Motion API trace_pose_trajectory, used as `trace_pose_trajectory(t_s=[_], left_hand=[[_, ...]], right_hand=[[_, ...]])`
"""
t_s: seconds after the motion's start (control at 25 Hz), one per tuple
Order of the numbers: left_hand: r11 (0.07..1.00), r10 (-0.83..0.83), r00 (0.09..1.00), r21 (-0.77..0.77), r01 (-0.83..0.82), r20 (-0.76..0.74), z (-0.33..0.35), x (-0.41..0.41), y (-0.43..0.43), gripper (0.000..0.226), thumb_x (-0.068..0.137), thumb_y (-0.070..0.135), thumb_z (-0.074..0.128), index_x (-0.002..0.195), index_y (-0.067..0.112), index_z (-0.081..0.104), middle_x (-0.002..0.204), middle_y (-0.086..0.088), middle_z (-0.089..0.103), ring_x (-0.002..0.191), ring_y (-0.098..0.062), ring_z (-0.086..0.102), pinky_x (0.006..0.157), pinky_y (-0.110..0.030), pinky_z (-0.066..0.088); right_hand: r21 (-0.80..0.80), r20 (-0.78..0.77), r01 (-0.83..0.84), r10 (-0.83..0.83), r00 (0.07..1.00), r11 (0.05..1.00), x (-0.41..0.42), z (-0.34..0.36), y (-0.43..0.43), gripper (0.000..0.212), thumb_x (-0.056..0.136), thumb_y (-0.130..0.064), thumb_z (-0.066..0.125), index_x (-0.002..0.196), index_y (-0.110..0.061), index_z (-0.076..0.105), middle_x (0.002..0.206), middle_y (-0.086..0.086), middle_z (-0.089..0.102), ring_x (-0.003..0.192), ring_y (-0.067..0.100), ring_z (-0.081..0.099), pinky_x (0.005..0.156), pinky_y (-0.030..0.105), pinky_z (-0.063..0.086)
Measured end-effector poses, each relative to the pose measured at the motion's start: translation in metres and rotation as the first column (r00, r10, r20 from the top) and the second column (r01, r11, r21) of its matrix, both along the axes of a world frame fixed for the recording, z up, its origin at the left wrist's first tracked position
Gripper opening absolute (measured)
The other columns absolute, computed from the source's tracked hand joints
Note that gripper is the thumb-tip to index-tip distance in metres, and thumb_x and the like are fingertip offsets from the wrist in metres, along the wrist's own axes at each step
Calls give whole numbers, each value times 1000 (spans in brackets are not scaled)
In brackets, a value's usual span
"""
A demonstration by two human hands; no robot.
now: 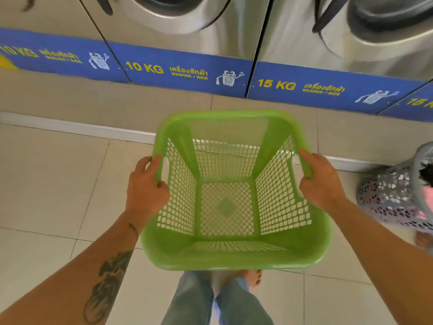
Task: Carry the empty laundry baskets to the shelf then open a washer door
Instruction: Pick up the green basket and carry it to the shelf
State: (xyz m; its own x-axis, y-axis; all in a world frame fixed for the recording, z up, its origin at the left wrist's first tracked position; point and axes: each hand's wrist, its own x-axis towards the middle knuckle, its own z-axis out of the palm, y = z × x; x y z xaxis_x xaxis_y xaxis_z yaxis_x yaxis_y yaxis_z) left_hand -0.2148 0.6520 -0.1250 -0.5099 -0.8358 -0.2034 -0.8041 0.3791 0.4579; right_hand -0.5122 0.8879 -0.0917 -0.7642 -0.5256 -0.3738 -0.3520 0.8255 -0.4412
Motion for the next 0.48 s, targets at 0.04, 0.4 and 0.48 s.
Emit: trace_pose_trajectory(t_s=[0.04, 0.4, 0.48], left_hand=[[1000, 22, 1000, -15, -22, -21, 24, 12, -4, 73, 75, 9, 58, 143, 26, 38, 143, -4, 40, 103, -33, 55, 86, -47, 53], [923, 303, 940, -199, -330, -155, 221, 153, 41, 56, 87, 13, 52, 142, 17, 45, 146, -7, 45, 125, -34, 48, 105, -42, 39], [877, 370, 909, -253, -409, -189, 254, 187, 73, 55, 86, 10, 52, 140, 13, 48, 142, -8, 50, 119, -34, 51, 100, -41, 41]], right_hand=[[-20, -17, -34, 34, 999, 999, 3, 23, -10, 82, 67, -5, 51, 146, -25, 39, 148, 7, 38, 131, 28, 42, 104, 36, 39], [-128, -262, -459, 416, 871, 879, 82, 213, -85, 70, 73, -6, 57, 140, -24, 45, 136, 12, 47, 126, 32, 47, 96, 44, 41], [-156, -306, -562, 501, 810, 813, 110, 244, -90, 67, 74, -7, 55, 137, -26, 46, 131, 11, 50, 122, 33, 49, 91, 45, 43]])
